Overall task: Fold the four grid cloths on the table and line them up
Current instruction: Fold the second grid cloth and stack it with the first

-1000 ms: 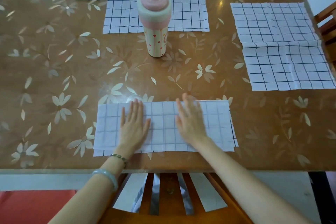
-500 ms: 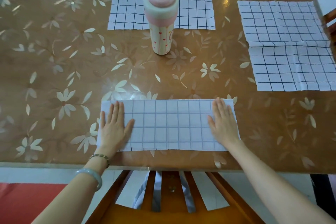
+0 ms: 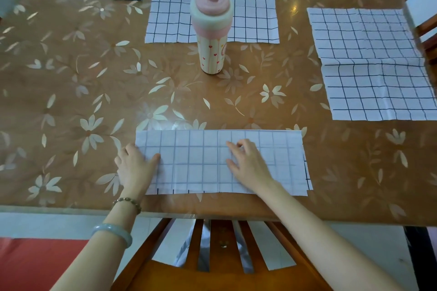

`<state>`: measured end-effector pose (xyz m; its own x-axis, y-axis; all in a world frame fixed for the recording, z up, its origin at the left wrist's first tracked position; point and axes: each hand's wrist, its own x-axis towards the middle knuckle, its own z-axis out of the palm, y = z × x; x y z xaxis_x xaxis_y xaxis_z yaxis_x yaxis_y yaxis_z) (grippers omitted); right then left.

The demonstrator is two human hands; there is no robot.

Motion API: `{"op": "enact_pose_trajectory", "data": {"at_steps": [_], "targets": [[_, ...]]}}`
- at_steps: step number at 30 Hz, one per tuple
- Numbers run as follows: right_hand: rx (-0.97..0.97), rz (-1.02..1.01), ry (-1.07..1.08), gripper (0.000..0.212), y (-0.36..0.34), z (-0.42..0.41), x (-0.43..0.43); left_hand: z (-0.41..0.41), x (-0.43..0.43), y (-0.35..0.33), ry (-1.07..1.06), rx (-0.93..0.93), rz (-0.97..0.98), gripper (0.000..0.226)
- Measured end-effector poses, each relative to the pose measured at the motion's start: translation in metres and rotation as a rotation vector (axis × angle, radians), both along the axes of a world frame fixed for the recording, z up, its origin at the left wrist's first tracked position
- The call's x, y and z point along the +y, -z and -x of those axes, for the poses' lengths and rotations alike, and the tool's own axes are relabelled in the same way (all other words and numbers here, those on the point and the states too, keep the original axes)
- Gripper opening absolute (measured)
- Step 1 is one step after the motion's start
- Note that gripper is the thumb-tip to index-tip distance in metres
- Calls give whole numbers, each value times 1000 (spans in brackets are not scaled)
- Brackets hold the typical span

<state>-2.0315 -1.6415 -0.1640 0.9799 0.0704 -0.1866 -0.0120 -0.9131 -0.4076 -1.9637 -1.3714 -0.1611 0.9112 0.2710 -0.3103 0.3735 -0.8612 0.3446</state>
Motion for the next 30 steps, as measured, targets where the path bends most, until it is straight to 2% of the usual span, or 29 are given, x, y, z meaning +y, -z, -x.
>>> {"op": "enact_pose_trajectory", "data": {"at_steps": [8,14,19,21,26,30], "targets": [[136,-3,-20,64,8,-2,11,-6,1,-13,-212,120,276,49],[201,-6,-25,77,4,-11,17,-11,18,-35,-174,10,484,53],[244,-10,-38,83,2,-22,42,-13,25,-83,37,-143,473,83],[241,-19,-43,83,3,-27,53,-8,28,-101,164,-184,438,87],[241,-49,-43,83,4,-33,64,-3,33,-115,461,-267,255,54],[239,-88,-29,83,7,-34,62,0,16,-129,489,-289,317,55]]}}
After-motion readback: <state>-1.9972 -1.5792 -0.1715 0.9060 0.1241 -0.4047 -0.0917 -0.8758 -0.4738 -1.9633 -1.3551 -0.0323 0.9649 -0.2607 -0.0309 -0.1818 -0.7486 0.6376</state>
